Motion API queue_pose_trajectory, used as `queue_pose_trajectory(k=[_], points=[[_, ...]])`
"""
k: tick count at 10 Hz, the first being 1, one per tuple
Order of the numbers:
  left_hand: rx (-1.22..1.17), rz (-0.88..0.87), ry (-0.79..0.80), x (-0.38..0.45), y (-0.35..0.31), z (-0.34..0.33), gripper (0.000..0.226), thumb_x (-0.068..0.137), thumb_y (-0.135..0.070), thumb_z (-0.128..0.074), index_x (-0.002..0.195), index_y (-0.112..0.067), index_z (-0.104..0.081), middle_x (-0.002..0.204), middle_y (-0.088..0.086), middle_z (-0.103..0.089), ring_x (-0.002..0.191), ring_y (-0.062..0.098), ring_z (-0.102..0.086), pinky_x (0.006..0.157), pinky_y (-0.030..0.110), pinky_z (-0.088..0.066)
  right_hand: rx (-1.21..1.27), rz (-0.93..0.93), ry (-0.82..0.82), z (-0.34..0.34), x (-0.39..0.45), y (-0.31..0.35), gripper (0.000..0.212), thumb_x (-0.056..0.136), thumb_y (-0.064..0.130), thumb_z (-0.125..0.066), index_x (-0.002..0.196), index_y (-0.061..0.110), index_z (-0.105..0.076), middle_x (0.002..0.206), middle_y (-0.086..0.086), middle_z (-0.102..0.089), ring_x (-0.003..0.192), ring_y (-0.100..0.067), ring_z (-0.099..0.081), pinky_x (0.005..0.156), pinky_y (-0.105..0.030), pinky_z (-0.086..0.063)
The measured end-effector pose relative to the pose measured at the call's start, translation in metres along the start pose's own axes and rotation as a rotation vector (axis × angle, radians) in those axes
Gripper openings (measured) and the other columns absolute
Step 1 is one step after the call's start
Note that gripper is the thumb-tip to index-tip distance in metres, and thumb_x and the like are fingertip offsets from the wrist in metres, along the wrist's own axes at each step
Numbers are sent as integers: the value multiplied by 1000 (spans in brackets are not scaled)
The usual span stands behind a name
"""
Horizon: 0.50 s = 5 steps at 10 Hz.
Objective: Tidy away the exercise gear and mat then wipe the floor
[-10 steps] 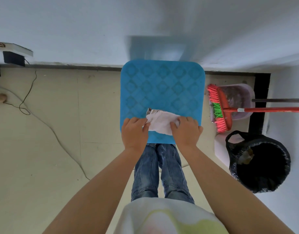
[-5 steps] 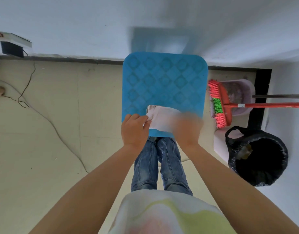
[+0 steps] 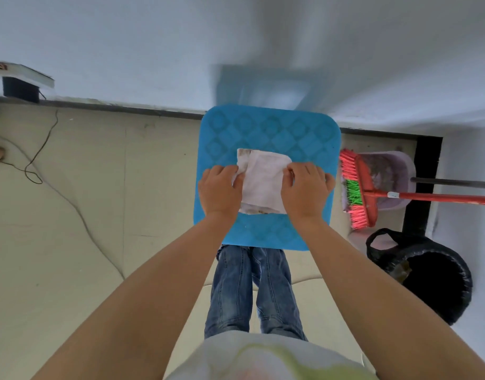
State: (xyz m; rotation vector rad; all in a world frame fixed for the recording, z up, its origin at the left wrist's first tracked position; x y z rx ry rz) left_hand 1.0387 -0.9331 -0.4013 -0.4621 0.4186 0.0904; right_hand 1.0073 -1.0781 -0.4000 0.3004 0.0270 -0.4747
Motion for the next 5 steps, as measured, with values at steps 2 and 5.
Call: queue_pose_trajectory(k=[2, 5], points=[[5, 122, 62, 0, 8, -13, 37, 96, -29, -47, 127, -9, -53, 122, 9, -58, 117, 26, -48, 97, 32, -36, -53, -48, 203, -18, 5, -9, 21, 88, 13, -52, 93, -2, -66, 88, -21, -65, 86, -37, -59, 89, -46, -33], [90, -55, 28, -29, 54, -10, 50, 87, -18, -36, 117, 14, -60, 123, 28, -62, 113, 46, -60, 91, 53, -48, 174, -188, 146, 10, -28, -20, 42, 83, 25, -46, 111, -4, -61, 106, -22, -64, 101, -40, -58, 91, -46, -39]])
Point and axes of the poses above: each hand's wrist, its own x-axis towards the middle knuckle, its own z-axis out of the back of the hand, y = z × x, the point moved 4 cm from there along x, towards the middle knuckle
